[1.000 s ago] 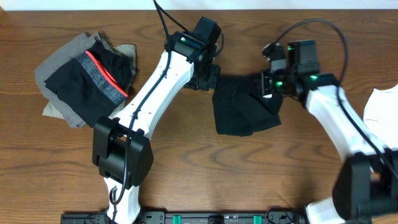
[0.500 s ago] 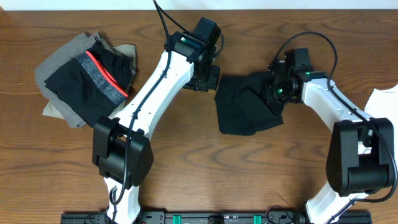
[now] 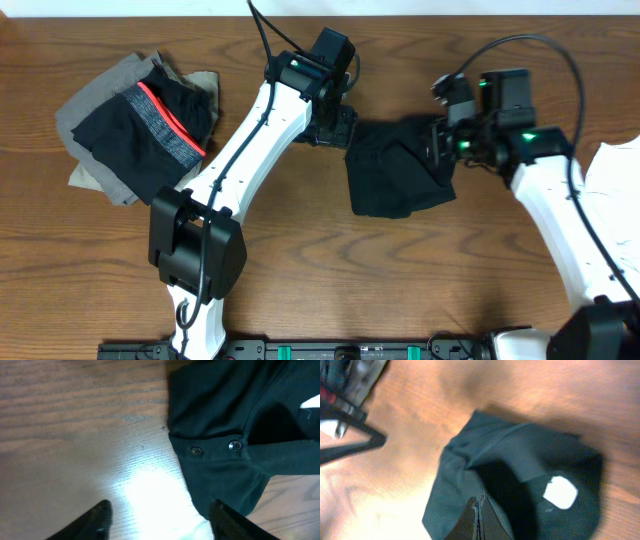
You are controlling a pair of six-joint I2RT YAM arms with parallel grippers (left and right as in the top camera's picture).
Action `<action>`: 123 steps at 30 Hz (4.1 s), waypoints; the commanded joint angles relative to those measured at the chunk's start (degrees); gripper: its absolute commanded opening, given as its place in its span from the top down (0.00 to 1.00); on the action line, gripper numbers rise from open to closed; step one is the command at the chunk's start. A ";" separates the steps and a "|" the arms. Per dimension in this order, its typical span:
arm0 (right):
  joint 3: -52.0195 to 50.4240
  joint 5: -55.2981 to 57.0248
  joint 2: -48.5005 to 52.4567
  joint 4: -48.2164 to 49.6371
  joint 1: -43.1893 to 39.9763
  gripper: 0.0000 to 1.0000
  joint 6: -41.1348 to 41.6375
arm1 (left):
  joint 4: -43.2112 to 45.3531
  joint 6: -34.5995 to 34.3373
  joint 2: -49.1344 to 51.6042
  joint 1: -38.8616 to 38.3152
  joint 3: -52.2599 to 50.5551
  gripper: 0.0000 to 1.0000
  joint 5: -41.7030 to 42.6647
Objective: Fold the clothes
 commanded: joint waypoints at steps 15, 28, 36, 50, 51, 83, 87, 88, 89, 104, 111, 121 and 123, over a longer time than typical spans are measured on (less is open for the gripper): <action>-0.46 15.50 21.94 4.92 -1.68 0.99 10.27 | -0.04 -0.15 0.13 -0.07 -0.24 0.20 -0.11; -0.46 6.45 21.49 3.89 -2.21 0.99 7.02 | 5.92 -2.73 0.33 -0.07 -3.15 0.11 6.80; -0.46 7.78 5.75 0.26 -3.37 0.79 6.62 | 21.70 -6.93 1.09 0.00 -14.12 0.10 15.47; -0.46 10.08 0.76 -0.81 -4.55 0.63 6.99 | 37.00 -9.84 5.38 0.00 -23.39 0.07 26.08; -0.46 10.08 0.76 -0.74 -4.55 0.63 6.99 | 37.66 -9.84 6.34 0.00 -23.39 0.07 27.47; -0.46 9.90 0.76 -1.36 -4.57 0.68 6.97 | 34.07 -11.58 8.66 7.72 -24.85 0.02 34.45; -0.46 9.90 0.76 -1.51 -4.57 0.69 6.95 | 34.62 -11.28 8.63 6.84 -26.18 0.02 34.45; -0.46 9.88 0.76 -1.51 -4.55 0.69 6.95 | 34.69 -11.32 8.50 6.86 -26.14 0.02 34.47; -0.46 9.66 0.76 -1.46 -4.48 0.69 6.69 | 34.67 -11.30 8.15 7.06 -26.05 0.02 34.75; -0.48 -7.98 15.63 13.11 -0.76 0.98 0.09 | 35.41 -9.77 -0.44 7.87 -26.05 0.02 36.81; -0.48 -2.08 24.24 16.59 -1.18 0.99 4.35 | 32.79 -9.57 -1.92 10.43 -26.05 0.02 36.83; -0.48 4.17 24.57 13.00 -1.38 0.99 5.33 | 27.19 -5.49 -1.20 15.30 -26.99 0.02 36.72; -0.48 4.15 24.57 12.96 -1.38 0.99 5.57 | 27.82 -5.55 -0.11 15.15 -27.61 0.02 36.76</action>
